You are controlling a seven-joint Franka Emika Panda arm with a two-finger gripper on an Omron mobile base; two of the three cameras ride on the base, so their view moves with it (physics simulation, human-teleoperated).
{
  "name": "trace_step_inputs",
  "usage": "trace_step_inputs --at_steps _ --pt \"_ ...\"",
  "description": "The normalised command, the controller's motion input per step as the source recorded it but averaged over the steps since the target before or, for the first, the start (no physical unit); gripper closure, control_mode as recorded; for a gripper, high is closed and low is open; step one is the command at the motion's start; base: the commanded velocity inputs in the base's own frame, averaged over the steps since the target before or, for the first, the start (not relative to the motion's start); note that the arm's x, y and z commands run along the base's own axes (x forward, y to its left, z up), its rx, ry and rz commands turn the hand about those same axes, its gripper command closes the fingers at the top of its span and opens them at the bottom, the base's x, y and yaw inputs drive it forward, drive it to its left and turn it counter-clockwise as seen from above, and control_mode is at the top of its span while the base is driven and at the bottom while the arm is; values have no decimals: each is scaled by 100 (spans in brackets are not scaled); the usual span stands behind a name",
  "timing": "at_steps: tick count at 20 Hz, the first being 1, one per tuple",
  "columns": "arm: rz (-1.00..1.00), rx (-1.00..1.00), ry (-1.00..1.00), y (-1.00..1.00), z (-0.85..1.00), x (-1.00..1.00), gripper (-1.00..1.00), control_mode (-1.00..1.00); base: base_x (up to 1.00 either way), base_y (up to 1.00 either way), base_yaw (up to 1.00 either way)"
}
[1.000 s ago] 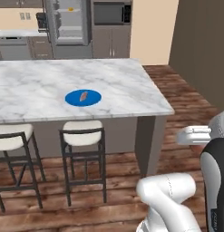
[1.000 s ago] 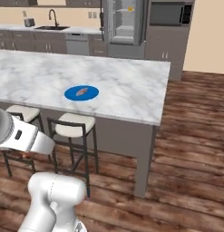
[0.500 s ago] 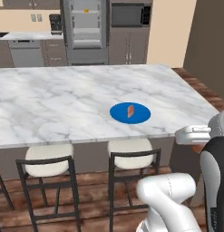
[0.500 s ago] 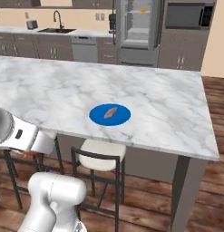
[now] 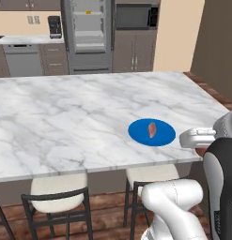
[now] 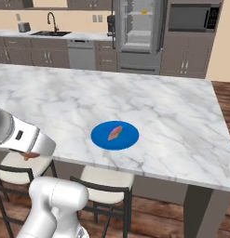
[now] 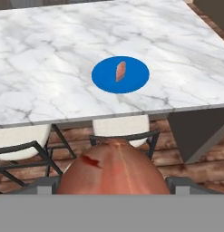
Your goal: Take the cheese, steak, and onion from the fridge and place them on the plate on the dining counter to create an appetizer plate.
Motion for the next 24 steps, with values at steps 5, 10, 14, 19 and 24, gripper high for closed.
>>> trace_step_inputs --at_steps 5,10,14,19,24 --pt "0 0 0 0 0 0 100 100 100 -27 -5" --pt "-4 0 5 -33 -3 80 100 -100 20 -6 -1" --pt "-6 0 8 -51 -8 100 100 -100 0 0 0" --pt "-4 0 4 -38 -30 100 100 -100 0 0 0" --pt "0 0 5 -17 -67 99 100 -100 0 0 0"
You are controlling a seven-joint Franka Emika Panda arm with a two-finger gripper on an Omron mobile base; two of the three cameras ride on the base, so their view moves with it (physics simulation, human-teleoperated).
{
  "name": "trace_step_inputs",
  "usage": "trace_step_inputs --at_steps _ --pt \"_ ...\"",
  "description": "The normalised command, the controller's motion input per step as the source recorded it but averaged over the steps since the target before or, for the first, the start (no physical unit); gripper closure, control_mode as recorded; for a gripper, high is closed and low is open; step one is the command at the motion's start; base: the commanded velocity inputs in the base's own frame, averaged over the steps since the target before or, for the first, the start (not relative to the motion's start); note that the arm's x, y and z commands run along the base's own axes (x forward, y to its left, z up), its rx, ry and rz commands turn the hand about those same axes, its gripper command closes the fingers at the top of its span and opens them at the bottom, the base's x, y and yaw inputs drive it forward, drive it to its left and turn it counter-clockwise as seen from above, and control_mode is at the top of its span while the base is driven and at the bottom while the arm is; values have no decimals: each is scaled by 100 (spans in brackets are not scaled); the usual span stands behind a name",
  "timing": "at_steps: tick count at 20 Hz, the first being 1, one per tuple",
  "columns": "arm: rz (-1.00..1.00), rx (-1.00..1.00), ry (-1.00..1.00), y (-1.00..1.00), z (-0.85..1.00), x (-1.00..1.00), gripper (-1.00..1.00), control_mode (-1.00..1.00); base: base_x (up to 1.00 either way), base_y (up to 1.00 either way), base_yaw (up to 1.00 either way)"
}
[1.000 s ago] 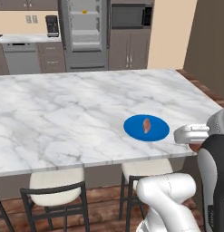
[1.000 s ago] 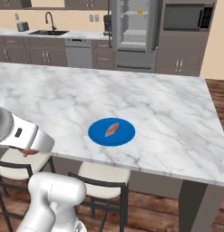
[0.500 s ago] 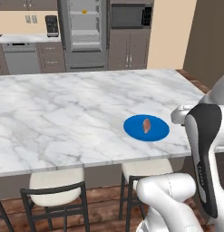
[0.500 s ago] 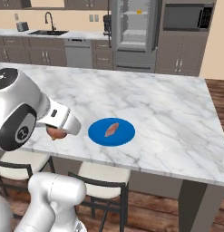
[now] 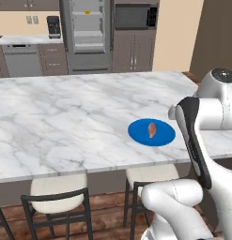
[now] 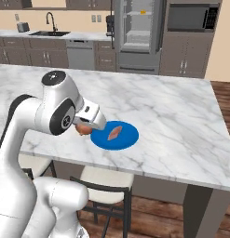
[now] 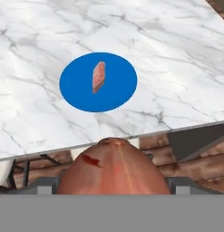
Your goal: Take the cheese, steak, and onion from the fridge and place them on the plate on the dining counter to create an appetizer plate.
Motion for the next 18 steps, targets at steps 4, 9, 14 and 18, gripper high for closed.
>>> trace_step_inputs --at_steps 4,9,14,18 --pt "0 0 6 -21 -72 89 100 -100 0 0 0" --pt "-2 0 7 -40 -57 84 100 -100 0 0 0" --pt "-1 0 6 -36 -44 73 100 -100 0 0 0" --pt "0 0 6 -22 -42 75 100 -100 0 0 0"
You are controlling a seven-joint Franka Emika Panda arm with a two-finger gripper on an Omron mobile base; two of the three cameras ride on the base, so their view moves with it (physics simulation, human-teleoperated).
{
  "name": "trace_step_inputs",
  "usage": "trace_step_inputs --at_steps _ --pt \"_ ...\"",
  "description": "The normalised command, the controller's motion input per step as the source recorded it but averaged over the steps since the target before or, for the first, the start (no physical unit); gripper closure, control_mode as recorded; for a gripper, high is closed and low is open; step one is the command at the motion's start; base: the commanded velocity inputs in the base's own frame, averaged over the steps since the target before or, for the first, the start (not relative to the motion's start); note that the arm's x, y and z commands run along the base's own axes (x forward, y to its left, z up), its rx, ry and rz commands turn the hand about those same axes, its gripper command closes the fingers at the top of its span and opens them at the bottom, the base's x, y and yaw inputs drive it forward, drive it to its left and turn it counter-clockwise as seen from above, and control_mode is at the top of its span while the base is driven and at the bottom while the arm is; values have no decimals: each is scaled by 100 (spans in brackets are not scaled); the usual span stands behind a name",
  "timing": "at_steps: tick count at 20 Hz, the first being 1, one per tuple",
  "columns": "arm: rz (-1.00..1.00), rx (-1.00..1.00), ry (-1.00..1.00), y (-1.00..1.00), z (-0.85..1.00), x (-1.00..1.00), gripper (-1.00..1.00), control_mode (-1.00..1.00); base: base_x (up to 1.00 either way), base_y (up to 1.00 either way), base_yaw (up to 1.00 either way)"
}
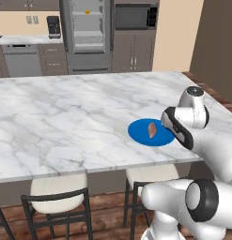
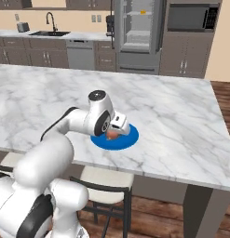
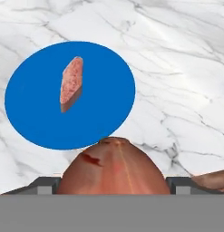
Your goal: Take the cheese, steak, and onion from the fridge and place them on the plate on the dining counter to create an appetizer plate.
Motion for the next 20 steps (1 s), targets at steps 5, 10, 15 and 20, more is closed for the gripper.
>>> trace_step_inputs --at_steps 5,10,15,20 --pt "0 0 6 -15 -43 77 100 -100 0 0 0" --pt "0 0 6 -13 -43 74 100 -100 0 0 0" --pt "0 0 6 -12 -53 59 100 -100 0 0 0" --pt "0 0 6 -7 -52 41 100 -100 0 0 0"
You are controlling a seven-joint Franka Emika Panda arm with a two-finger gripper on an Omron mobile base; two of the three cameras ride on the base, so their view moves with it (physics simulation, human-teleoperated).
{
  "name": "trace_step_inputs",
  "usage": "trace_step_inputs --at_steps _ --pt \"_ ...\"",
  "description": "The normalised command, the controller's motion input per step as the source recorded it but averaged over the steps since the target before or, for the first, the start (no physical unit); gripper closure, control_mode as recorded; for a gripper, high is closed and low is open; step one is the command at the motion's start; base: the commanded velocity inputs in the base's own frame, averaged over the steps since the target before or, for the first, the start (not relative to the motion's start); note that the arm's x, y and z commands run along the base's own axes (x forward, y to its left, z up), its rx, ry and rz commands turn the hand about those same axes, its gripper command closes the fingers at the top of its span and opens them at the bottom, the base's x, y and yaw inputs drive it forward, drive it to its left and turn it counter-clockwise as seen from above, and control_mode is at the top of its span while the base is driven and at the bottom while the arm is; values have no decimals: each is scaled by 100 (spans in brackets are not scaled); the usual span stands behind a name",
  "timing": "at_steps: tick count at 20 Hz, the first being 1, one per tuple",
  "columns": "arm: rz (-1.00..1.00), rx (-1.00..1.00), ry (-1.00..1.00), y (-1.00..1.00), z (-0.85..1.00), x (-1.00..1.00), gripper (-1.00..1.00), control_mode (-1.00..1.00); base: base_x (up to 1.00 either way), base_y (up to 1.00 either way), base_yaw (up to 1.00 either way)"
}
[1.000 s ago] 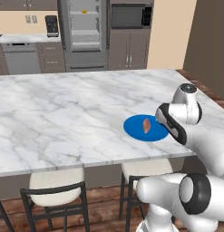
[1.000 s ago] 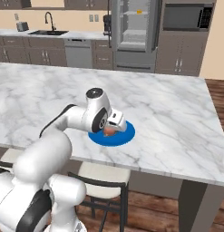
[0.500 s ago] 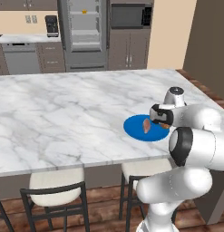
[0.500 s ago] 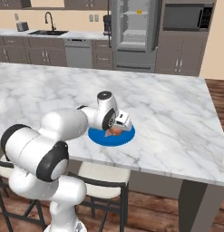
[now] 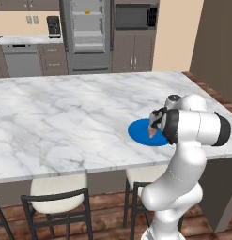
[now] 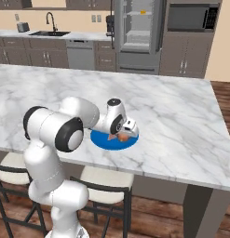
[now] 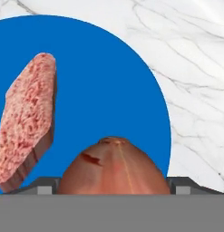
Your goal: Take the cheese, steak, and onion from the fridge and place them on the plate on the dining counter to create an appetizer plate.
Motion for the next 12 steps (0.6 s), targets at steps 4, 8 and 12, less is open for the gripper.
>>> trace_step_inputs --at_steps 4,8,12 --pt "0 0 4 0 -31 65 -100 -100 0 0 0" --pt "-2 0 1 0 17 5 -100 -100 0 0 0" --pt "-2 0 0 0 52 -11 -100 -100 0 0 0"
